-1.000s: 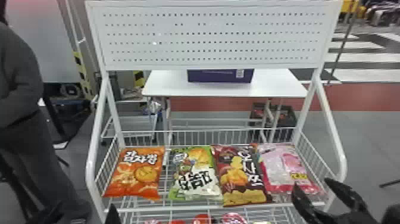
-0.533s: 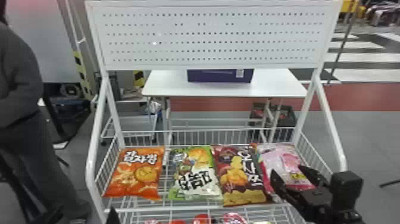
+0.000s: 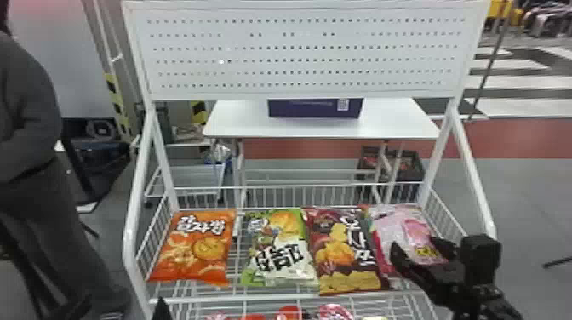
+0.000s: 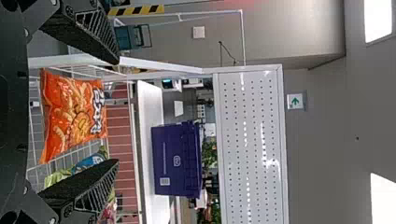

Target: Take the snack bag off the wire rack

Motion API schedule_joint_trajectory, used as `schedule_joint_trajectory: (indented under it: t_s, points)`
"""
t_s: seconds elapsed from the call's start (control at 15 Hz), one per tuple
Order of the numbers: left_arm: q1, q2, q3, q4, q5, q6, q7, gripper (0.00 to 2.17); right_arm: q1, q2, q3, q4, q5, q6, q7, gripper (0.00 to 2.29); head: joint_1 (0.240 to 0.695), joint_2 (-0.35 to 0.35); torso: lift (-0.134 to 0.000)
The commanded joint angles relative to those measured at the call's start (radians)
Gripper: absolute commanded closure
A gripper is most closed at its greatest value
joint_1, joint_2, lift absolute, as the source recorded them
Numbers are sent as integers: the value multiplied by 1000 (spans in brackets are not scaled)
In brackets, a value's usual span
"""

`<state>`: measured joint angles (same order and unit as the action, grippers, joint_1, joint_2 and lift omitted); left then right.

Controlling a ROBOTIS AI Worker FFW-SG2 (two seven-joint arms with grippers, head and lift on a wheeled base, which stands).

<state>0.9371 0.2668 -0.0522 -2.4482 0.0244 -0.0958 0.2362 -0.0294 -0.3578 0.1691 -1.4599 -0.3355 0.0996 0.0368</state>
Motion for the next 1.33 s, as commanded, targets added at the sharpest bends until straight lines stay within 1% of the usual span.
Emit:
schedule_joint_trajectory:
  t_s: [0.0, 0.07, 0.13, 0.27, 0.4, 0.47, 0.53, 0.6, 0.67, 0.73, 1.07, 1.27]
  points:
    - [-9, 0, 0, 8, 0, 0, 0, 144, -11, 0, 7, 27, 3, 7, 5, 191, 499, 0, 0]
    - [-12, 0, 0, 12, 0, 3, 0, 144, -11, 0, 7, 29, 3, 7, 6, 221, 499, 0, 0]
    - [-12, 2, 0, 11, 0, 3, 0, 144, -11, 0, 7, 29, 3, 10, 11, 323, 499, 0, 0]
    - [-12, 2, 2, 11, 0, 3, 0, 144, -3, 0, 3, 24, 0, 22, 23, 809, 499, 0, 0]
    - [-12, 0, 0, 15, -3, 3, 0, 144, 12, 0, -6, 4, -10, 53, 38, 1409, 499, 0, 0]
    - [-9, 2, 0, 15, -3, 3, 0, 144, 12, 2, -8, -4, -10, 68, 40, 1669, 499, 0, 0]
    - [-6, 0, 2, 11, -4, 3, 0, 144, 12, 0, -10, -4, -16, 84, 45, 1750, 499, 0, 0]
    - [-3, 0, 2, 8, -4, 0, 0, 144, 14, 0, -10, -5, -19, 90, 48, 1750, 499, 0, 0]
    - [-1, -1, 2, 6, -4, 0, 2, 144, 19, 0, -16, -17, -19, 93, 48, 1828, 499, 0, 0]
    - [-1, -3, 2, 5, -4, 0, 2, 144, 26, 0, -23, -27, -20, 93, 48, 1986, 499, 0, 0]
    - [8, -6, 0, -5, -11, 0, 2, 144, 74, 0, -63, -106, -57, 99, 46, 1986, 499, 0, 0]
    - [14, -6, -2, -12, -18, -3, 3, 144, 117, -1, -82, -212, -57, 99, 40, 1986, 499, 0, 0]
